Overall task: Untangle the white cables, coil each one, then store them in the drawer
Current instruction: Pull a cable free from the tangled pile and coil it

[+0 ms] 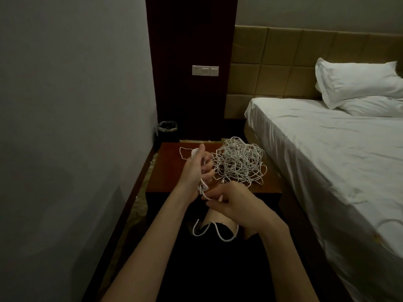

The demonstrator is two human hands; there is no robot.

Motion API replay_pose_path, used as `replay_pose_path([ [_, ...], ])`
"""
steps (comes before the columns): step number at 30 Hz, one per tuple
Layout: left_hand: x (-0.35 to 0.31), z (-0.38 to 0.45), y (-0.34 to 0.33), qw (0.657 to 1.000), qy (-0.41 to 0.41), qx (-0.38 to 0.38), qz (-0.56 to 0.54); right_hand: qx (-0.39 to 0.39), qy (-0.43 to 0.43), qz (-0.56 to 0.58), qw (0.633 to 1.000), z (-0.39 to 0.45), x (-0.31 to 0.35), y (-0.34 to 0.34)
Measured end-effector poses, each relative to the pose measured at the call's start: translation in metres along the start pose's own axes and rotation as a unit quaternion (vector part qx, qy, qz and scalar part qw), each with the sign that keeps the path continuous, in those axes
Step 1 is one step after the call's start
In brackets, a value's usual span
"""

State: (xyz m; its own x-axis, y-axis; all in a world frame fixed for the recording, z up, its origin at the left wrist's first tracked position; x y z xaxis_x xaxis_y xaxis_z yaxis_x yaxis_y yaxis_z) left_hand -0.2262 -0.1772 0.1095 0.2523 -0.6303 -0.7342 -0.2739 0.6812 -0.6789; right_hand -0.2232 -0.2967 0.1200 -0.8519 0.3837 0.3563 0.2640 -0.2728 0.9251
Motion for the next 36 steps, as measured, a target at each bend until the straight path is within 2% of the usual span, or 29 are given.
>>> replay_pose_path([
  [2, 0.001, 0.001, -0.003, 0.999, 0.012, 0.021, 0.023, 0.001, 0.02, -0.001, 1.0, 0.005, 0.001, 0.004],
  [4, -0.004, 0.003, -0.003, 1.0, 0.006, 0.023, 0.014, -0.031, 0.021, 0.029, 0.999, 0.006, 0.002, 0.007],
  [8, -0.015, 0.003, 0.001, 0.999, -0.028, -0.009, -0.032, -0.076, -0.031, 0.073, 0.994, 0.0, -0.011, 0.01],
  [11, -0.012, 0.002, 0.001, 0.997, -0.066, -0.024, 0.021, -0.103, -0.022, 0.05, 0.993, -0.005, -0.009, 0.015],
  [13, -0.009, 0.0, -0.001, 0.994, -0.089, -0.028, 0.048, -0.094, -0.006, 0.048, 0.994, -0.006, -0.003, 0.017],
  [15, -0.011, -0.001, -0.004, 0.994, -0.102, -0.012, 0.029, -0.079, -0.018, 0.07, 0.994, -0.005, -0.003, 0.017],
  [19, -0.014, -0.004, -0.013, 0.993, -0.103, 0.042, -0.029, -0.035, -0.13, 0.179, 0.975, -0.004, -0.014, 0.011],
  [21, -0.01, -0.008, -0.024, 0.993, -0.099, 0.07, -0.002, 0.001, -0.132, 0.248, 0.96, 0.0, -0.009, 0.004],
  [24, -0.005, -0.014, -0.034, 0.988, -0.103, 0.101, 0.049, -0.003, -0.123, 0.291, 0.949, 0.002, -0.002, 0.001],
  [27, 0.0, -0.019, -0.036, 0.986, -0.101, 0.114, 0.073, -0.013, -0.145, 0.24, 0.96, 0.002, -0.009, -0.007],
  [30, 0.001, -0.02, -0.035, 0.986, -0.09, 0.113, 0.085, -0.086, -0.153, 0.198, 0.964, 0.005, -0.012, -0.006],
  [33, 0.002, -0.02, -0.031, 0.987, -0.073, 0.117, 0.088, -0.154, -0.145, 0.097, 0.973, 0.012, -0.009, -0.011],
  [36, 0.004, -0.021, -0.027, 0.987, -0.059, 0.115, 0.098, -0.17, -0.171, 0.06, 0.969, 0.013, -0.009, -0.021],
])
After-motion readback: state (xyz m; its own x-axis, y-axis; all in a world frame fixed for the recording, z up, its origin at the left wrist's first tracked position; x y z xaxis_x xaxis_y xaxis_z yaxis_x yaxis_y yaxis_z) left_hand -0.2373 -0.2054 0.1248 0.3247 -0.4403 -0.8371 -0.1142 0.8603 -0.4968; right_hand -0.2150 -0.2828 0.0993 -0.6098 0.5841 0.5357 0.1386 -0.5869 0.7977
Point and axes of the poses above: each hand's wrist, its own z-axis towards the middle knuckle, its own y-axis out of the back of the hand, x = y × z, the point moved 4 cm from there along z, towards the middle knuckle, and after that the axes turned 15 degrees about -z, right-handed, at the moved point
